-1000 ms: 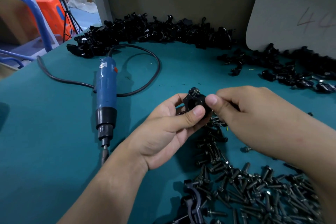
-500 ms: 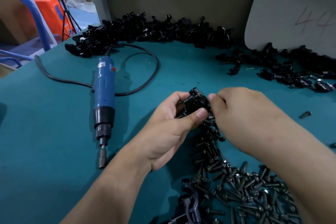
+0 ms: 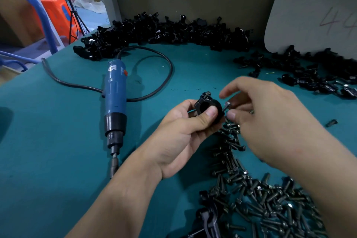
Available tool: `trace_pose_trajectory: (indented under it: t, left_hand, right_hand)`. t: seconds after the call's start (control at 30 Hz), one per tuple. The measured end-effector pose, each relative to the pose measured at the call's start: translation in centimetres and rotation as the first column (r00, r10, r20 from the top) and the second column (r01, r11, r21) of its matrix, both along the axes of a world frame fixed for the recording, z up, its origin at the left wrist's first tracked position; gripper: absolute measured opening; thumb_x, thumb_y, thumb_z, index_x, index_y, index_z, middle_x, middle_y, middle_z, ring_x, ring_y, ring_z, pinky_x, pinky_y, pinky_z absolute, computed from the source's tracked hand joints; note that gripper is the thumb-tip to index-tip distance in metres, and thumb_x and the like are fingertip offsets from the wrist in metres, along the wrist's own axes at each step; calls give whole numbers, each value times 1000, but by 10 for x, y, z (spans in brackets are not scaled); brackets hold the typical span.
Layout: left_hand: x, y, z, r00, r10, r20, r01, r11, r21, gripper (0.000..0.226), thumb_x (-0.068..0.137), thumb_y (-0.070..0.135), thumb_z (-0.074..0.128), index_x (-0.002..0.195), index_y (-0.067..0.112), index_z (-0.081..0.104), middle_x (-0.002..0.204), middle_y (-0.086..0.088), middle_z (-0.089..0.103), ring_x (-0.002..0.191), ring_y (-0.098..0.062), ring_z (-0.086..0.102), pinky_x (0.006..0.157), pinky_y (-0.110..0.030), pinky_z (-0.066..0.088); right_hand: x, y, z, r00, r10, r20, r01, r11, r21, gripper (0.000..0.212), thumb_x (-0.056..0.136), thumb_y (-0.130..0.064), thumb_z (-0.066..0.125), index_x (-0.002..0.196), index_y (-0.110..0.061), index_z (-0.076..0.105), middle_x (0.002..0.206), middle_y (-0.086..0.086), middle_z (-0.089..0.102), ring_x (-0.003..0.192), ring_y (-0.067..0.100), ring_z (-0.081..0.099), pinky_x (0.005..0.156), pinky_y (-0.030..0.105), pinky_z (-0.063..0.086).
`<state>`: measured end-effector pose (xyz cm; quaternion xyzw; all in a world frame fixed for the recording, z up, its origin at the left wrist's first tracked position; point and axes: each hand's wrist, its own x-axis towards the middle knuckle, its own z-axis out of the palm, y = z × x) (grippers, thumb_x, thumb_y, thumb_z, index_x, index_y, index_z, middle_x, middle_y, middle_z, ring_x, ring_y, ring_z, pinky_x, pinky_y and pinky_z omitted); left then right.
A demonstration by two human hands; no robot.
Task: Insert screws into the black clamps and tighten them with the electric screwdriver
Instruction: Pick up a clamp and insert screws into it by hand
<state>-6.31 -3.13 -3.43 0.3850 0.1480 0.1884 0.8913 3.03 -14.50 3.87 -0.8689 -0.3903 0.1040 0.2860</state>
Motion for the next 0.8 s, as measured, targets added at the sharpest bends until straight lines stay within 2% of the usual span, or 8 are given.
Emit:
trace_pose_trajectory:
  t: [0.03, 0.1, 0.2, 0.27, 0.4, 0.53, 0.6, 0.8]
  left_hand:
    - [0, 0, 0, 1000, -5, -6, 5, 1000, 5, 57, 85, 8, 64, 135, -13, 47, 132, -29, 62, 116, -27, 63, 106, -34, 53]
    - [-1, 0, 2, 1000, -13, -12, 13, 1000, 5, 57, 84, 7, 64, 135, -13, 47, 134, -29, 63, 116, -26, 65, 106, -33, 54]
    - [-2, -1, 2, 999, -38, -9, 38, 999, -5, 53, 87, 5, 67, 134, -13, 48, 128, -24, 66, 112, -24, 68, 103, -31, 55]
    - [-2, 1, 1, 998, -57, -2, 57, 998, -19, 50, 92, 3, 70, 134, -12, 49, 123, -22, 68, 110, -22, 69, 102, -30, 56]
    - [-2, 3, 0, 998, -66, 5, 66, 997, -46, 48, 84, 5, 66, 130, -5, 55, 110, -14, 72, 95, -18, 72, 94, -27, 59]
    - [-4, 4, -1, 997, -75, 21, 76, 996, -41, 45, 82, -2, 68, 124, 15, 64, 103, -15, 69, 92, -21, 73, 92, -30, 60]
    - [-5, 3, 0, 997, -79, 23, 80, 997, -25, 45, 81, -4, 73, 121, 16, 66, 105, -17, 67, 95, -23, 73, 93, -30, 59]
    - [-4, 2, 0, 997, -76, 33, 78, 995, -56, 54, 81, -3, 70, 133, 8, 59, 114, -22, 67, 101, -26, 72, 97, -32, 59]
  right_hand:
    - [2, -2, 2, 998, 5, -56, -2, 999, 44, 20, 97, -23, 66, 104, -42, 65, 88, -16, 67, 79, 1, 64, 55, 24, 45]
    - [7, -5, 3, 994, 7, -105, 4, 994, 107, 4, 96, -34, 67, 94, -37, 70, 76, -16, 72, 74, 4, 68, 64, 29, 52]
    - [13, -5, 0, 997, 13, -77, -3, 992, 129, 16, 95, -27, 71, 80, -32, 73, 69, -18, 72, 68, 3, 69, 73, 34, 59]
    - [14, -5, 0, 999, 20, -42, -14, 991, 136, 18, 93, -21, 74, 81, -35, 73, 74, -19, 72, 72, 0, 68, 72, 29, 58]
    - [17, -6, 0, 998, 62, -3, -61, 986, 157, 25, 89, -15, 77, 82, -38, 72, 80, -25, 71, 77, -7, 65, 70, 18, 52]
    - [20, -8, 1, 996, 86, 27, -89, 988, 125, 15, 87, -29, 79, 77, -38, 73, 72, -24, 70, 67, -1, 66, 62, 34, 60]
    - [21, -9, 1, 996, 93, 9, -93, 987, 131, 15, 87, -30, 79, 75, -37, 74, 69, -22, 71, 63, 0, 67, 56, 37, 61]
    - [23, -10, 4, 993, 115, -4, -114, 989, 92, 21, 84, -22, 83, 73, -38, 76, 68, -27, 70, 70, -9, 67, 69, 22, 54]
